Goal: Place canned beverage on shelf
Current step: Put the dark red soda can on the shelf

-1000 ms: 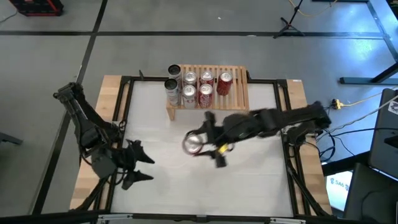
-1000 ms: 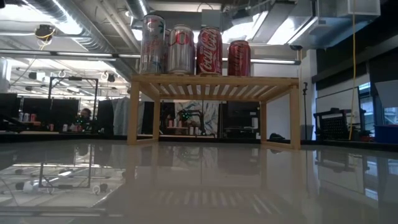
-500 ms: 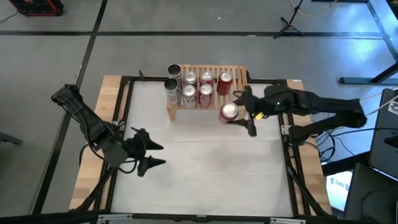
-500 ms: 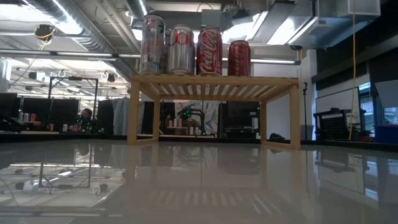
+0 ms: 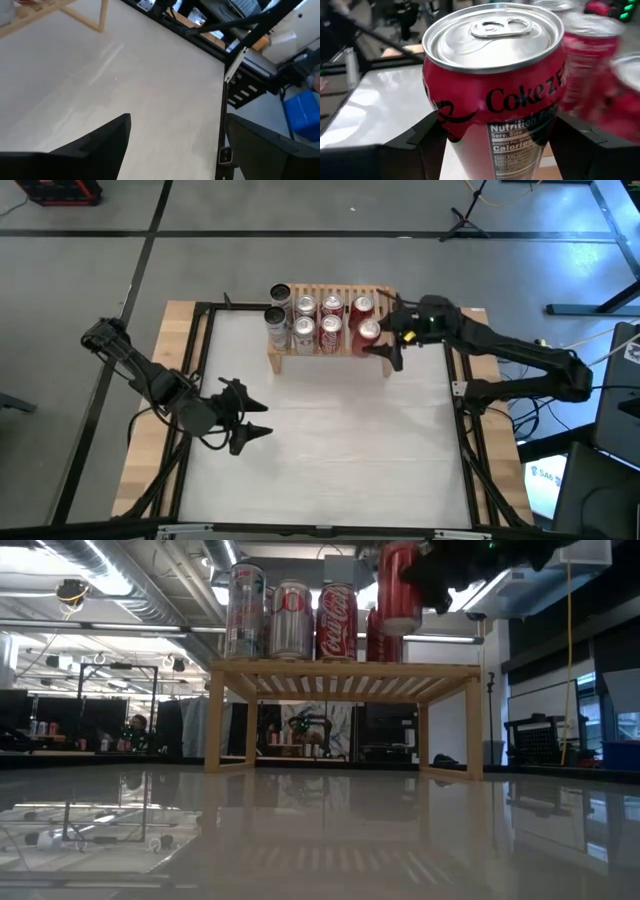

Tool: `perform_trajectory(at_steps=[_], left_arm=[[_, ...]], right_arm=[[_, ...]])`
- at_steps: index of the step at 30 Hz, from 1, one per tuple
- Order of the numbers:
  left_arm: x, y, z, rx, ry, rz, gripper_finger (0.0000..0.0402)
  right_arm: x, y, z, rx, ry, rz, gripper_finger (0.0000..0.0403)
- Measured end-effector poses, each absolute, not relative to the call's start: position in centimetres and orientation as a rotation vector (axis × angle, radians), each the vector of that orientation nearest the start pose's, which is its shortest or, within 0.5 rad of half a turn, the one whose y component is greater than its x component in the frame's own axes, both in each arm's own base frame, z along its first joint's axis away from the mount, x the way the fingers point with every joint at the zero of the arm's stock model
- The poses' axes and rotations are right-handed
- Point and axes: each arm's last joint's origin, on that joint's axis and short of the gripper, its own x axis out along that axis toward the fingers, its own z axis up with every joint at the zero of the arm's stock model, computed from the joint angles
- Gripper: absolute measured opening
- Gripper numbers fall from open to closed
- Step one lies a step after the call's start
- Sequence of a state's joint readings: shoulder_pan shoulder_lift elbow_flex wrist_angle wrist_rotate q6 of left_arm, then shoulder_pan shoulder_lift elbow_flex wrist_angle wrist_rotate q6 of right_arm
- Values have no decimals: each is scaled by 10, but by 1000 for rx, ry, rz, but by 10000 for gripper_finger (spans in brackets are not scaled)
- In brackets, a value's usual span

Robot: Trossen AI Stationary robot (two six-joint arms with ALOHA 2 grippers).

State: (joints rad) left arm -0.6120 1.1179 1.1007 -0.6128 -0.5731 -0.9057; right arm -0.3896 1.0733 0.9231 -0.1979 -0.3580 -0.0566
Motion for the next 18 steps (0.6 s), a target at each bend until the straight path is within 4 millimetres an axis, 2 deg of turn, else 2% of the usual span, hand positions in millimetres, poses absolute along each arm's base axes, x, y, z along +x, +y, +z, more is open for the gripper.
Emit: perform_trajectory(at_steps=[7,12,18], left_arm=[[198,-108,342,-523,490,217,311],[199,-107,342,-525,488,226,311],[199,-107,342,-524,485,230,311]], right_arm=[[223,-103,309,80,365,-59,269],[229,-107,300,99,392,-20,269],[232,-110,298,74,399,-60,269]])
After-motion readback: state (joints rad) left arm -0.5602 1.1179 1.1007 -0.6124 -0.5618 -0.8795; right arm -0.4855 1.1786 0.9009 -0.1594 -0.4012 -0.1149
